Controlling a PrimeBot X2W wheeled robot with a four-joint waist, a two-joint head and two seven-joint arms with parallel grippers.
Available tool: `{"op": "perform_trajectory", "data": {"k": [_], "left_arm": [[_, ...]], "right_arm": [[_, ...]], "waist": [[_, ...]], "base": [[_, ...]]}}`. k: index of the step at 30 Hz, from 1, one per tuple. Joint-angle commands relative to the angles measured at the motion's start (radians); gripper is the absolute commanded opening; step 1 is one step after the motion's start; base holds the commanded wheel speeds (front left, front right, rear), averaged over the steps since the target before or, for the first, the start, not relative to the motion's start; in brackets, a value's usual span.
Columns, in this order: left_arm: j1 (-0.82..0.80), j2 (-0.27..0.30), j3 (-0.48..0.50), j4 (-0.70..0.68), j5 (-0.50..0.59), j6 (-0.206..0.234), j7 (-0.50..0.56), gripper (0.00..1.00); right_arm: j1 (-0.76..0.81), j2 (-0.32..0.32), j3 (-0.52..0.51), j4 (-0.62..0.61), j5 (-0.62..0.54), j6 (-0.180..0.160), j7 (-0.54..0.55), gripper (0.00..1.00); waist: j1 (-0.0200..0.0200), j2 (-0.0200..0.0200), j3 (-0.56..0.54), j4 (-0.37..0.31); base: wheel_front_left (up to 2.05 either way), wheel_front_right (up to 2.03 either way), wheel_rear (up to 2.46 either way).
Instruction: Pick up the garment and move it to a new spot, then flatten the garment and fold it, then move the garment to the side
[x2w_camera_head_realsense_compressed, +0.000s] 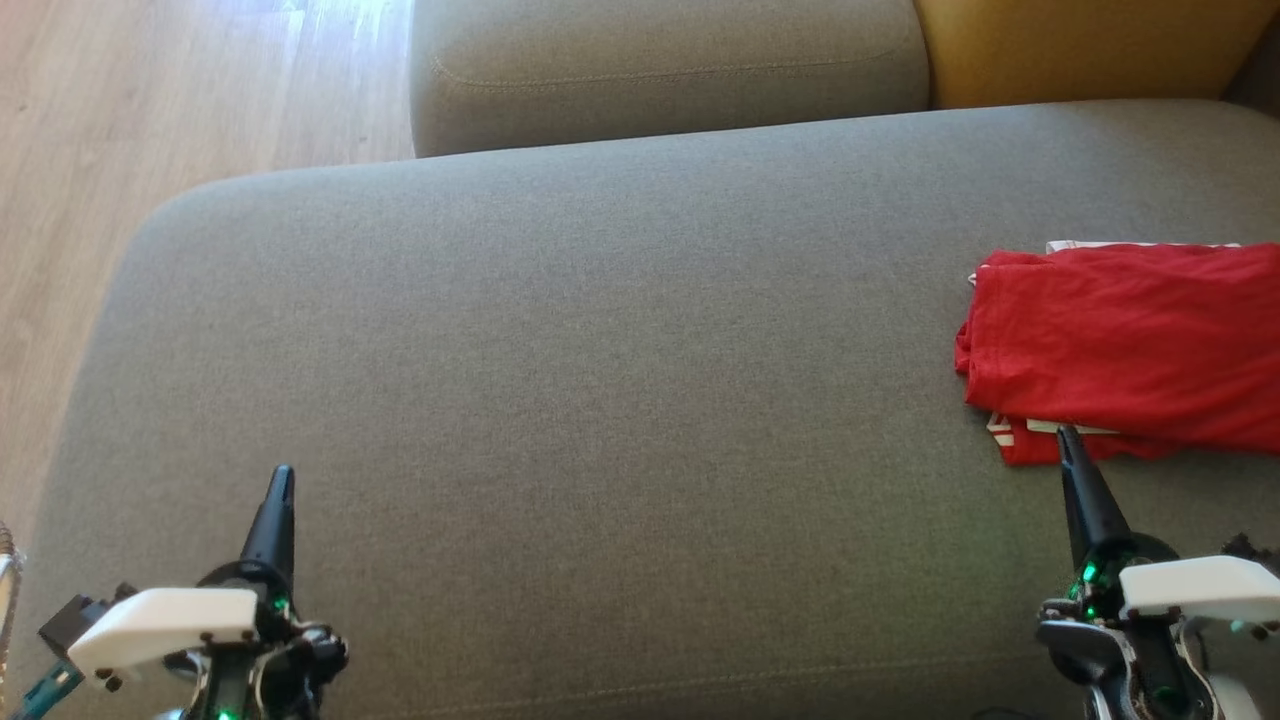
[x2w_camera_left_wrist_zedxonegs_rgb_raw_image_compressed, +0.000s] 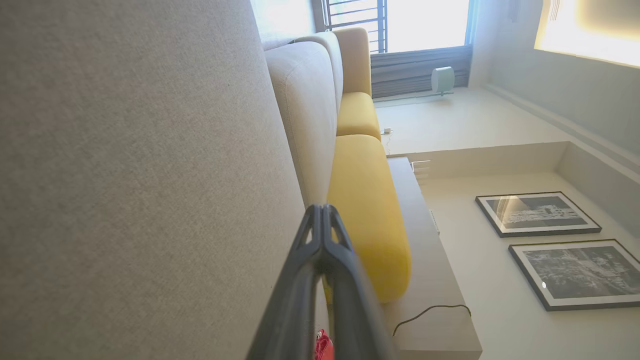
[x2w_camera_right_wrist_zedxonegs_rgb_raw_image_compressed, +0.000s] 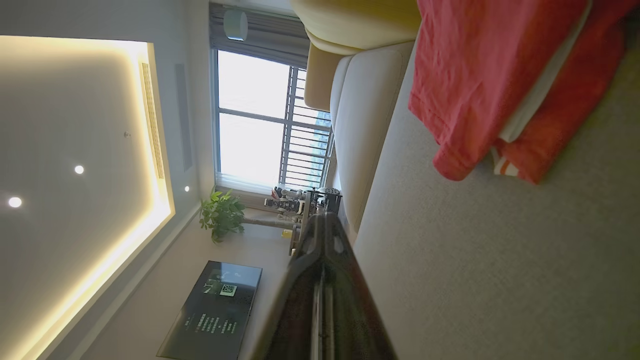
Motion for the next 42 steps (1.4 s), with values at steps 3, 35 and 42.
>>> {"op": "perform_trajectory", "data": {"k": [3, 35, 42], "left_arm": [[-0.074, 0.013, 0.042, -0.022, -0.049, -0.014, 0.014, 0.00], [-0.102, 0.005, 0.072, -0.003, -0.134, -0.029, 0.045, 0.00], [-0.102, 0.003, 0.073, -0.003, -0.132, -0.029, 0.046, 0.00]], "right_arm": [[-0.060, -0.008, 0.013, -0.028, 0.053, 0.000, 0.018, 0.00], [-0.077, -0.008, 0.008, -0.020, 0.148, 0.000, 0.040, 0.00], [-0.077, -0.008, 0.008, -0.020, 0.148, 0.000, 0.040, 0.00]], "waist": [[0.0000, 0.0000, 0.003, -0.001], [0.0000, 0.0000, 0.012, -0.005], [0.0000, 0.0000, 0.012, -0.005]], "base": [[0.00, 0.00, 0.00], [0.00, 0.00, 0.00], [0.00, 0.00, 0.00]]}}
